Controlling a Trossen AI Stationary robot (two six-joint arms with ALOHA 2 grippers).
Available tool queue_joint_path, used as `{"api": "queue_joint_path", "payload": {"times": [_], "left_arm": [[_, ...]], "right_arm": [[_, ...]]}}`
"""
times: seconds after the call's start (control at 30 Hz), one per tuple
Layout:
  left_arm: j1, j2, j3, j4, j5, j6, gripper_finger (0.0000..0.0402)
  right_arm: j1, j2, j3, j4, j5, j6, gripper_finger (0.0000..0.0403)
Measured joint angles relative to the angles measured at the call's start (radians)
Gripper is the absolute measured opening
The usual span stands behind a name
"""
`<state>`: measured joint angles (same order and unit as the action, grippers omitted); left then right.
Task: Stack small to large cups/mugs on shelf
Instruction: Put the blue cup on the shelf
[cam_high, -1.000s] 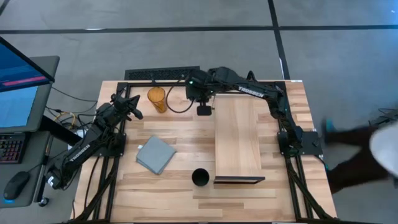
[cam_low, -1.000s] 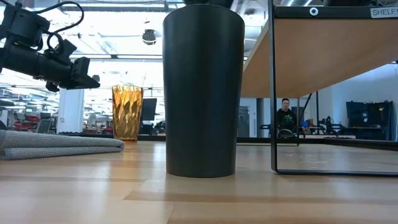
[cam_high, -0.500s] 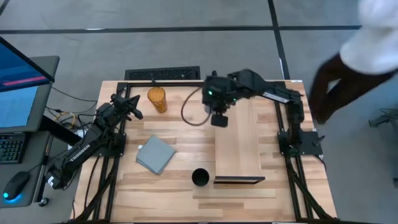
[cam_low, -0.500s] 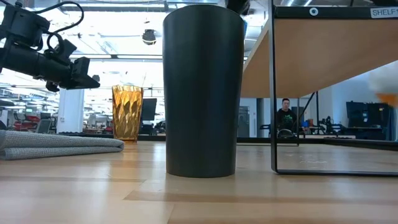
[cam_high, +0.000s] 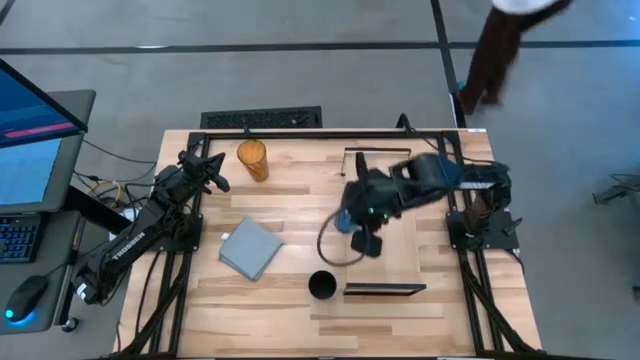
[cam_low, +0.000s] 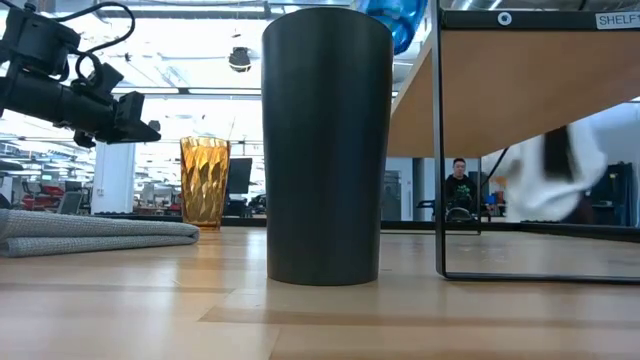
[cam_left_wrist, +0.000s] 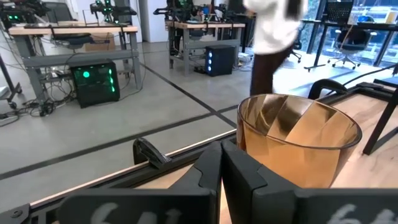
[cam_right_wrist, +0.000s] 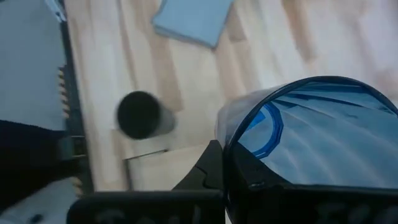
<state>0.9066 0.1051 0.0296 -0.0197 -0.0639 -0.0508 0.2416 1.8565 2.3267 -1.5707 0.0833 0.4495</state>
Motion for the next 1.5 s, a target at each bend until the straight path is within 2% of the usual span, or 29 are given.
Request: {"api": "queue_joint_path", "payload": {"times": [0.23,0.47,0.63,0.73,0.9,1.1,1.23,1.5], "left_arm": [[0.0,0.0,0.0,0.0,0.0,0.001,0.0],[0.0,0.0,0.0,0.0,0.001,-0.007,0.0],[0.0,0.0,0.0,0.0,0.001,-0.022,0.0],[0.0,0.0,0.0,0.0,0.001,-0.022,0.0],[0.0,0.0,0.0,0.0,0.001,-0.023,0.0],[0.0,0.0,0.0,0.0,0.002,-0.016,0.0],[0.0,0.002,0.0,0.0,0.003,-0.015,0.0],[0.0,0.006,0.0,0.0,0.003,-0.018,0.0]], "right_arm": [[0.129,0.007,-0.102,0.0,0.029,0.342,0.001],[0.225,0.007,-0.143,0.0,0.03,0.576,0.001],[0.272,0.007,-0.143,0.0,0.101,0.697,0.001],[0.282,0.007,-0.143,0.0,0.147,0.732,0.001],[0.274,0.006,-0.157,0.001,0.147,0.732,0.001],[0.259,-0.052,-0.3,-0.004,0.076,0.756,0.001],[0.26,-0.105,-0.37,0.005,0.084,0.796,0.001],[0.26,-0.128,-0.385,-0.001,0.024,0.786,0.001]]}}
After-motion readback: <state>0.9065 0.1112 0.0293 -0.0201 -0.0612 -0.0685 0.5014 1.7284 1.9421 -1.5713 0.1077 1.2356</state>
